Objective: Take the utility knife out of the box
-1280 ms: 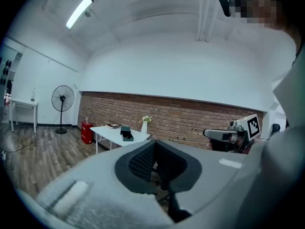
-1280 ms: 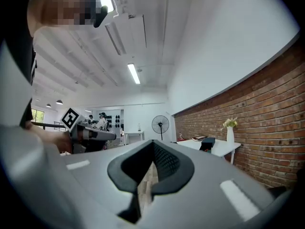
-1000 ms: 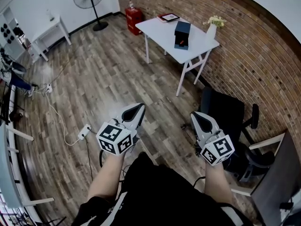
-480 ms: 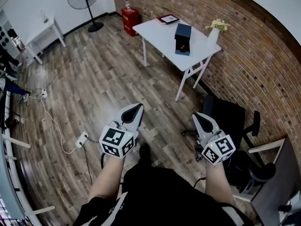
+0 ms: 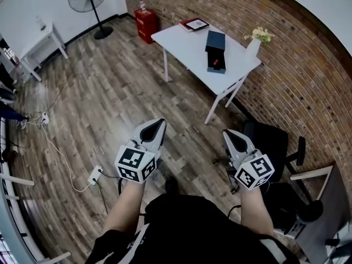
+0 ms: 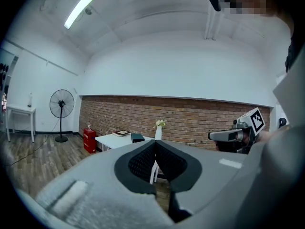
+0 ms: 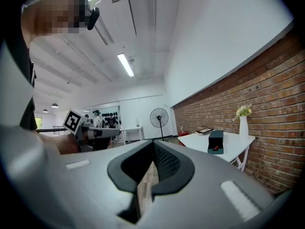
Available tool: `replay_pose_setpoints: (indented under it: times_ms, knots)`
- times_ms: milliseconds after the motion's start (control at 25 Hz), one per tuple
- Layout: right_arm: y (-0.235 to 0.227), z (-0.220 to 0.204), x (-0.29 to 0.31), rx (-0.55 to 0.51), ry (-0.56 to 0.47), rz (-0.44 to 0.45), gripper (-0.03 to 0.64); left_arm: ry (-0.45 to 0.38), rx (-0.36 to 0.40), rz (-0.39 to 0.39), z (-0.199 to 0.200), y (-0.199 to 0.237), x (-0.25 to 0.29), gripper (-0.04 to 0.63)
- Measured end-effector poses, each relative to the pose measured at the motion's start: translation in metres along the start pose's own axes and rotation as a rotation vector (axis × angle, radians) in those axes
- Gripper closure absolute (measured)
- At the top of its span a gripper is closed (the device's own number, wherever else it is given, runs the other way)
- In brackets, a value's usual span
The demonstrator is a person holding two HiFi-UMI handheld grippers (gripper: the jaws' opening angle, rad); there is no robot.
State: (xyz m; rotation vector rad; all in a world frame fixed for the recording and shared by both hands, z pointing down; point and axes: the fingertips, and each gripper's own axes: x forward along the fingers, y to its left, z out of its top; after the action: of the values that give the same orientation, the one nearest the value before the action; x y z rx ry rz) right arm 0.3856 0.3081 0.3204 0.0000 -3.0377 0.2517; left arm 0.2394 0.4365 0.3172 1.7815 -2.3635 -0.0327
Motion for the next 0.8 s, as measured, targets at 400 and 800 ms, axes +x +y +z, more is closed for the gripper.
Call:
replay_pose_setpoints:
  times_ms: [400, 800]
  knots:
    - [-0.017, -0.006, 0.063, 0.042, 0.031, -0.066, 0.616, -0.003, -0.02, -0.016, 0.008, 0.075, 0.024, 0.588]
    - [-0.031, -0.006, 0.102, 0.037, 0.048, -0.086, 0.615, 0.025, -0.037, -0.064, 0.002, 0.103, 0.062, 0.588]
